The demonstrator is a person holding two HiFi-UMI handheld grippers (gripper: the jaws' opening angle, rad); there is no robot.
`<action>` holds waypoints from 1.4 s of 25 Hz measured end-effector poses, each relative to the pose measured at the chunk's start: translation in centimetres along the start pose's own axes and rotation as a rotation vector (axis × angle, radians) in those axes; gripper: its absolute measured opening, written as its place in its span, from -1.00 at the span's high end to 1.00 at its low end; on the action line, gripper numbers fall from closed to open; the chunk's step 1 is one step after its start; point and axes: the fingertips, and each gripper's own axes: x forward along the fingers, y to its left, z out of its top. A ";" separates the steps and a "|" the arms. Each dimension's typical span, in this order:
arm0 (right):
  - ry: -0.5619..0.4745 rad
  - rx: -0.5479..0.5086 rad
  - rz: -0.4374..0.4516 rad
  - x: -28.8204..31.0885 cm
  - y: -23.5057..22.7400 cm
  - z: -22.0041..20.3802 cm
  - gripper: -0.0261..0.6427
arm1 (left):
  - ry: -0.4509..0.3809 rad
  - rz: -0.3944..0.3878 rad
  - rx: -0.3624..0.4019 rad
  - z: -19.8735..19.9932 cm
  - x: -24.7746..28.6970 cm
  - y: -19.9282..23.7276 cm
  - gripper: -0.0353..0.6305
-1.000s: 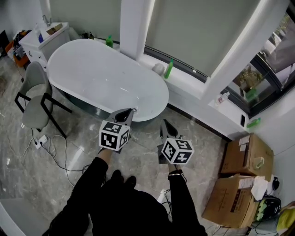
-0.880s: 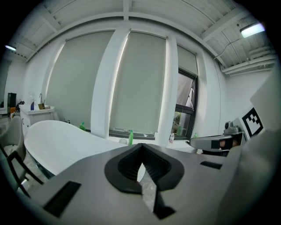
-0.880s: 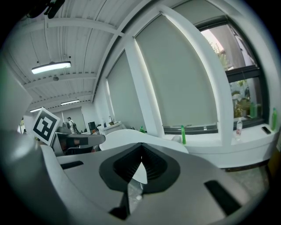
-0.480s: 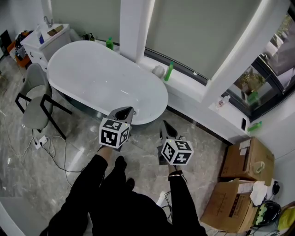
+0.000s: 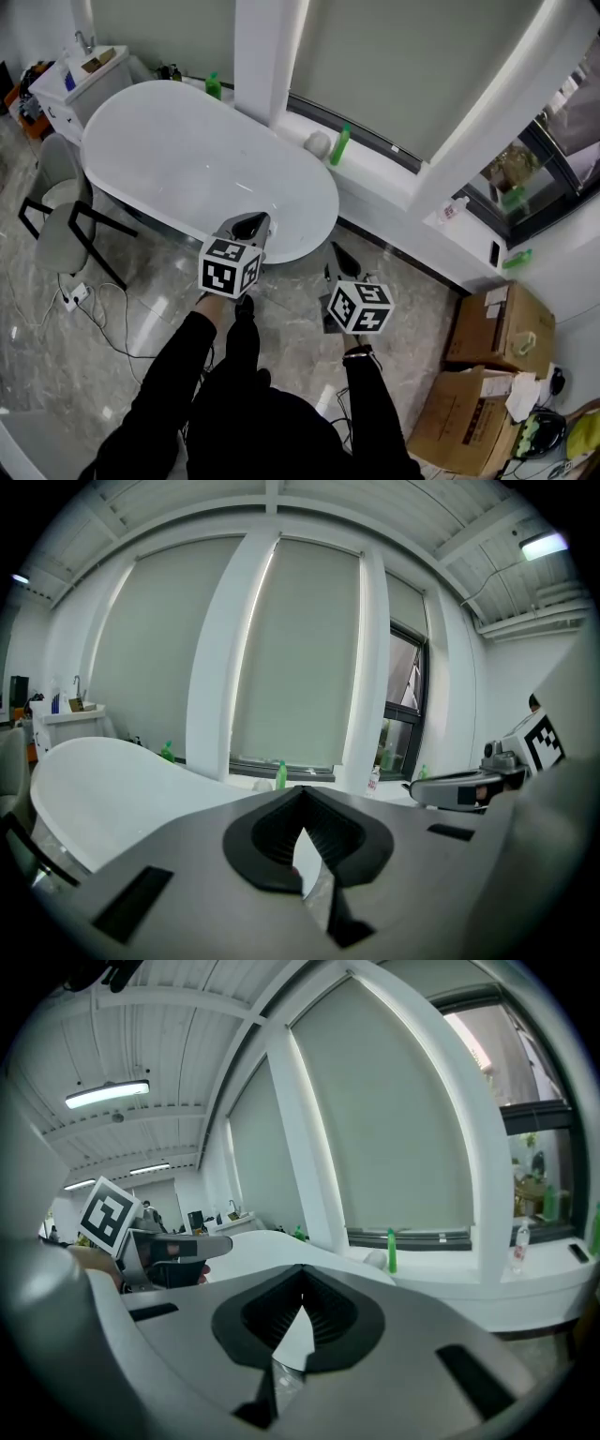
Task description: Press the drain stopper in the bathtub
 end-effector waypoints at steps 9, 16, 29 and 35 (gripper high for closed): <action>0.052 0.001 -0.008 9.0 -1.7 0.7 0.92 | 0.042 -0.012 -0.041 -0.4 6.8 6.2 0.89; 0.110 -0.005 -0.019 16.7 -2.9 1.9 0.92 | 0.086 -0.049 -0.035 0.4 12.0 10.9 0.89; 0.181 -0.033 -0.032 24.7 -4.1 2.5 0.92 | 0.127 -0.066 -0.047 0.6 17.7 16.6 0.89; 0.232 -0.091 0.008 26.7 -4.7 1.8 0.92 | 0.155 -0.039 -0.067 -1.0 19.4 18.3 0.89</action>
